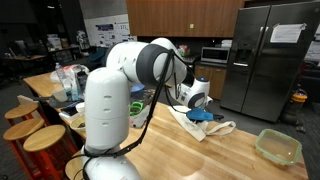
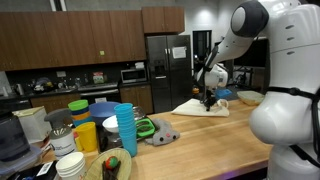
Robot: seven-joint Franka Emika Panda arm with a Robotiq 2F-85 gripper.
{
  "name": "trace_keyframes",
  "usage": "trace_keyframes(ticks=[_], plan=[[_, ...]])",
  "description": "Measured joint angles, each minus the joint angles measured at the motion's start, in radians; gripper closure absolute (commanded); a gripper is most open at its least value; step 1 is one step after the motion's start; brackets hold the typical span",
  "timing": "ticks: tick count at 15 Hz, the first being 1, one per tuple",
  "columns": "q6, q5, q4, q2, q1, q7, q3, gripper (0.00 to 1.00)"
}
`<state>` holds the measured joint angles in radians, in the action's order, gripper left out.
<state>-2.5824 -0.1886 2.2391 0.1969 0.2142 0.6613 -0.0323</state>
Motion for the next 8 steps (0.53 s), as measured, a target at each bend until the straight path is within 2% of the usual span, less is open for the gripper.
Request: trace_keyframes(ticks=[4, 8], plan=[[-0.077, -0.127, 0.139, -0.086, 0.036, 0.116, 0.034, 0.99], [-0.109, -0.327, 0.241, -0.155, 0.057, 0.288, 0.084, 0.99]])
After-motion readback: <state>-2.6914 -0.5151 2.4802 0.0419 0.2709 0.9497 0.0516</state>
